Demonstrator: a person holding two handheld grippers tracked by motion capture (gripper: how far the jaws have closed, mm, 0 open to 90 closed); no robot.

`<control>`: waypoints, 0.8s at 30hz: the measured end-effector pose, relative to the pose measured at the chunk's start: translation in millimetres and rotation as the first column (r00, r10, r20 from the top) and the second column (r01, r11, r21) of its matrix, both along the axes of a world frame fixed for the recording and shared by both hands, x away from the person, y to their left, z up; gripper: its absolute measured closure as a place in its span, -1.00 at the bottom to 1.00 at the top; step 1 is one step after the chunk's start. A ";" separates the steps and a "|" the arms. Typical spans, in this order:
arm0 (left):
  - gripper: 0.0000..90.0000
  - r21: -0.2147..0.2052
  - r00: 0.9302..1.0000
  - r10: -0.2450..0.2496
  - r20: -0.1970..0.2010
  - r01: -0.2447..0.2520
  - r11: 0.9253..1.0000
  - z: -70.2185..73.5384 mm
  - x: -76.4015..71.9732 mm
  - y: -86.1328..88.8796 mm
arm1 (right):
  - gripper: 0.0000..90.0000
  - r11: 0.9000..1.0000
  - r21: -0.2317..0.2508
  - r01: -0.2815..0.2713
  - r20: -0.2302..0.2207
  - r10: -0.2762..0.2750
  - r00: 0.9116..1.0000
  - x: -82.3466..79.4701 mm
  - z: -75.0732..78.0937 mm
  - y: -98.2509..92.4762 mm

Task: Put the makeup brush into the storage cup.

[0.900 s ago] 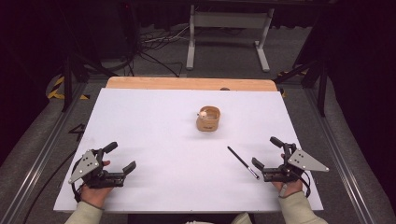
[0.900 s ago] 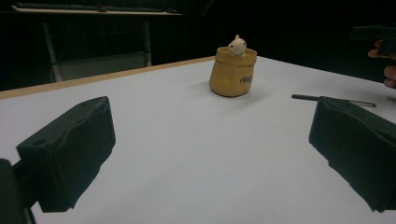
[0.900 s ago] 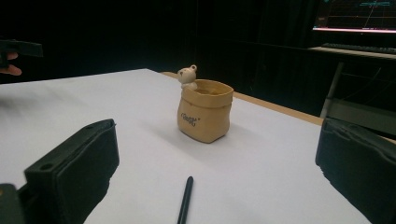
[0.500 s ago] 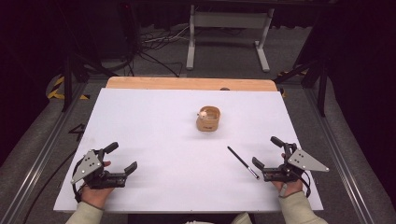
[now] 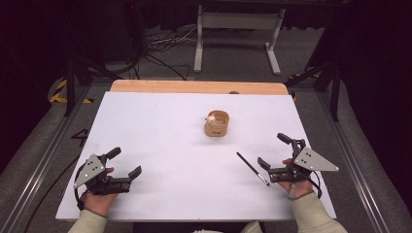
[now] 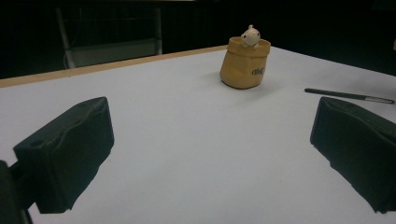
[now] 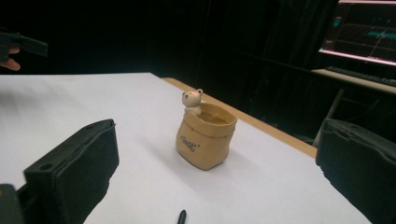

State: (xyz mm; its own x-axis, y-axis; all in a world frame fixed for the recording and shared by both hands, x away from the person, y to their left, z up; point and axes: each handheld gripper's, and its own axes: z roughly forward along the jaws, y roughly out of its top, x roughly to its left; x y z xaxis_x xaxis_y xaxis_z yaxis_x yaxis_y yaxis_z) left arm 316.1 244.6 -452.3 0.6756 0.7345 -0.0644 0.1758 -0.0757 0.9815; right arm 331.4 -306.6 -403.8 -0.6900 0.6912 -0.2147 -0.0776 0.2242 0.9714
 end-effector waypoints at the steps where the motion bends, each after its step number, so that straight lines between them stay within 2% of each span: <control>1: -0.99 0.006 1.000 -0.004 -0.002 0.004 1.000 0.0 -0.2 -0.3 | -1.00 1.000 -0.008 -0.005 -0.009 0.005 1.000 1.0 1.8 1.9; 3: -0.99 0.007 1.000 -0.008 -0.005 0.008 1.000 -0.1 -0.4 -0.6 | -1.00 0.999 -0.036 -0.010 -0.031 0.008 0.999 4.0 4.2 5.5; 5: -0.99 0.003 1.000 -0.007 -0.005 0.007 1.000 0.0 -0.3 -0.5 | -0.99 0.999 -0.043 -0.008 -0.058 0.006 0.998 6.8 5.1 8.4; 7: -0.99 0.007 1.000 -0.008 -0.009 0.008 1.000 -0.2 0.1 -0.3 | -0.97 0.997 -0.043 -0.066 -0.130 0.060 0.990 12.7 5.7 11.6; 9: -0.99 0.004 1.000 -0.006 -0.014 0.006 1.000 -0.8 0.3 -1.3 | -0.97 0.995 -0.066 -0.077 -0.178 0.064 0.982 16.6 7.5 15.1; 14: -0.99 0.010 1.000 -0.011 -0.015 0.011 1.000 -0.6 0.6 -2.5 | -0.96 0.994 -0.085 -0.072 -0.200 0.054 0.978 18.1 12.4 18.7; 15: -0.99 0.010 1.000 -0.012 -0.016 0.012 1.000 -0.7 0.7 -2.6 | -0.96 0.993 -0.087 -0.080 -0.214 0.060 0.975 18.7 14.3 19.7; 17: -0.99 0.012 1.000 -0.014 -0.018 0.014 1.000 -0.8 0.6 -2.6 | -0.96 0.990 -0.094 -0.105 -0.259 0.077 0.963 20.8 17.9 21.4; 20: -0.97 0.016 1.000 -0.018 -0.024 0.018 1.000 -0.7 0.4 -3.2 | -0.95 0.989 -0.096 -0.110 -0.301 0.077 0.951 22.9 22.4 21.0; 22: -0.97 0.014 1.000 -0.019 -0.020 0.020 1.000 -0.6 0.3 -4.5 | -0.93 0.989 -0.093 -0.114 -0.320 0.078 0.944 24.9 25.1 18.7; 24: -0.97 0.013 1.000 -0.018 -0.020 0.018 1.000 -0.4 0.0 -5.3 | -0.93 0.989 -0.103 -0.107 -0.328 0.068 0.942 25.9 26.8 17.4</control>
State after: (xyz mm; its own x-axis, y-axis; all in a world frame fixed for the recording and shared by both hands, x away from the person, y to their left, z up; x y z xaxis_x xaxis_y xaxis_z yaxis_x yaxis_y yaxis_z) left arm 316.0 239.3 -452.8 0.6872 0.7232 -0.0686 0.1936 -0.0914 0.9768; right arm 357.3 -289.2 -377.0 -0.7923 0.6084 -0.0463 0.2112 0.3446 0.9147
